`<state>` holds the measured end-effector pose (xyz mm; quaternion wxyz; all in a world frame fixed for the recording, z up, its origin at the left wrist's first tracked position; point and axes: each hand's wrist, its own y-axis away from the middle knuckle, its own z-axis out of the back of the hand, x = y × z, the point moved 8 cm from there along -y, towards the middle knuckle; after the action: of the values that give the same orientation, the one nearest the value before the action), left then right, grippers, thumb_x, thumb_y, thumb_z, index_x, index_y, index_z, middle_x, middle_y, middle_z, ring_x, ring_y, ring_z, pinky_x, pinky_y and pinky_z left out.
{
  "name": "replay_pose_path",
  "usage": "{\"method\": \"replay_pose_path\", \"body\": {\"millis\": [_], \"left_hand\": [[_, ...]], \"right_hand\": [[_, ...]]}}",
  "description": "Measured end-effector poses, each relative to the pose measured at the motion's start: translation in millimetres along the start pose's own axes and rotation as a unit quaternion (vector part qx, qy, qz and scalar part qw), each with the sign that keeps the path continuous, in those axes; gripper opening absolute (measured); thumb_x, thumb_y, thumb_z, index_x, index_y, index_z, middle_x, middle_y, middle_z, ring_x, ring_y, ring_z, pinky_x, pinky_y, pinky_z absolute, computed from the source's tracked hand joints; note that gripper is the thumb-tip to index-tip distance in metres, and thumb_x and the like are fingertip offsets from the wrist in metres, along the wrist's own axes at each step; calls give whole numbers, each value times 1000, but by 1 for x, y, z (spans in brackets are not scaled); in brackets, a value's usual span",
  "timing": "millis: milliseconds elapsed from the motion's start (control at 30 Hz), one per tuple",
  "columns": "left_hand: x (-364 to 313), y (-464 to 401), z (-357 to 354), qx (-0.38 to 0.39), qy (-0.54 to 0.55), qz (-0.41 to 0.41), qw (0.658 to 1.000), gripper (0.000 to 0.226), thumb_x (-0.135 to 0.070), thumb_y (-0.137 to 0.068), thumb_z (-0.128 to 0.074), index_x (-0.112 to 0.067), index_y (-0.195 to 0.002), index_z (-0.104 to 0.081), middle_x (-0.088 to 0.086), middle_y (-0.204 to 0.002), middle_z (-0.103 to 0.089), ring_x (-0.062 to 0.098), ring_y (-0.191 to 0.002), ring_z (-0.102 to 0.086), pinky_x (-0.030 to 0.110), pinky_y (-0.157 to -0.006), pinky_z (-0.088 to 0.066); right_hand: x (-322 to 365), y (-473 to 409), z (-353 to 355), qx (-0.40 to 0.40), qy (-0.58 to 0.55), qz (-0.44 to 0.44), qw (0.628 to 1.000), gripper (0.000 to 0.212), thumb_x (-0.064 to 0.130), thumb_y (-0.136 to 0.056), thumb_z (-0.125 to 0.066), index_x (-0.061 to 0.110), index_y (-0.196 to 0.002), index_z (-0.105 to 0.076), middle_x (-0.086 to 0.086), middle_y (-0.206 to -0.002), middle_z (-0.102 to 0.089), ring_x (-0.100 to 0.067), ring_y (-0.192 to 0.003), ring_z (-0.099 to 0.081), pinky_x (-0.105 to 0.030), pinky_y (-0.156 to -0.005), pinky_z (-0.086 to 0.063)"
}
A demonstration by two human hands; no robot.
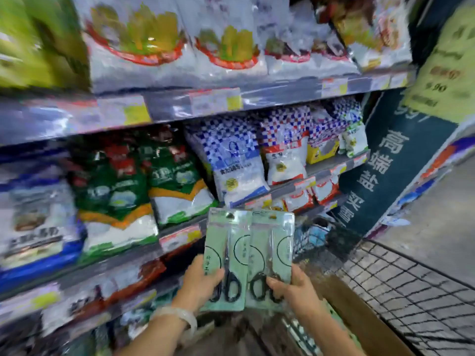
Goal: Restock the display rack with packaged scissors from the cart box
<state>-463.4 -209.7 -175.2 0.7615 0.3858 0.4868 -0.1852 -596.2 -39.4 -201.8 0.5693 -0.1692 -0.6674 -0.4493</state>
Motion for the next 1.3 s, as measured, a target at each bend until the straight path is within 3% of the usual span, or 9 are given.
{"method": "replay_pose_path", "body": {"millis": [200, 400, 500, 667, 800, 900, 1000, 1133, 1300], "left_hand": [[89, 95, 171, -107, 95, 12, 990, 57, -16, -86, -67, -15, -137, -43, 5, -140, -50, 26, -128, -48, 48, -110, -36], [150, 223, 331, -243, 148, 11, 959, 60, -18, -86, -65, -14, -140, -38, 1, -143, -46, 24, -129, -46, 43, -108, -38], [177, 281, 393, -311, 181, 13, 933, 32, -11, -89, -61, -13, -120, -51, -1, -123, -58, 24, -111, -56, 37, -92, -46], [225, 365, 487, -407, 228, 22, 884, 16, -7, -90, -60, -20, -100, -59, 1, -100, -68, 23, -96, -63, 40, -86, -50], [252, 408, 557, -455, 260, 19, 851, 19, -4, -89, -60, -17, -104, -58, 8, -100, -70, 31, -97, -66, 51, -88, -52], [271, 428, 610, -487, 267, 15, 831, 23, -9, -84, -68, -17, -105, -61, 3, -92, -72, 22, -87, -69, 43, -80, -56], [294, 441, 666, -484, 260, 42, 834, 55, -26, -65, -80, -15, -114, -58, 10, -101, -73, 32, -94, -69, 51, -86, -54], [321, 449, 728, -483, 270, 48, 831, 34, -5, -83, -67, -20, -112, -59, 6, -106, -72, 28, -99, -68, 48, -89, -54], [364, 440, 780, -460, 247, 80, 849, 48, -20, -70, -71, -27, -115, -54, -2, -110, -70, 21, -104, -66, 48, -96, -49]], "right_hand": [[2, 67, -165, 127, 49, 29, 990, 66, 12, -72, -78, 12, -131, -48, -7, -127, -59, -22, -108, -59, -34, -84, -52], [1, 157, -359, 275, 106, 69, 953, 58, 10, -77, -74, 15, -129, -50, -1, -126, -59, -21, -110, -58, -34, -88, -50], [0, 206, -446, 346, 136, 83, 925, 43, 6, -79, -71, 15, -117, -54, 4, -115, -60, -13, -98, -57, -25, -83, -47], [-41, 245, -587, 419, 213, 128, 873, 117, 65, -38, -82, 22, -138, -39, -1, -142, -46, -23, -129, -45, -46, -107, -39], [-25, 310, -674, 462, 223, 141, 847, 81, 34, -71, -78, 16, -139, -37, -2, -143, -41, -24, -131, -41, -42, -110, -35], [-29, 324, -742, 474, 257, 153, 828, 59, 32, -69, -77, 24, -121, -50, -2, -129, -55, -23, -116, -54, -44, -102, -45], [-35, 335, -811, 488, 260, 147, 820, 69, 35, -68, -76, 18, -128, -47, -4, -131, -52, -22, -120, -50, -39, -104, -42], [-48, 349, -884, 511, 271, 129, 805, 63, 15, -74, -75, 10, -129, -46, -8, -130, -54, -21, -115, -54, -35, -102, -43], [-52, 357, -931, 499, 285, 111, 811, 75, 16, -76, -75, 10, -140, -36, -5, -140, -47, -23, -124, -48, -38, -106, -40]]}}
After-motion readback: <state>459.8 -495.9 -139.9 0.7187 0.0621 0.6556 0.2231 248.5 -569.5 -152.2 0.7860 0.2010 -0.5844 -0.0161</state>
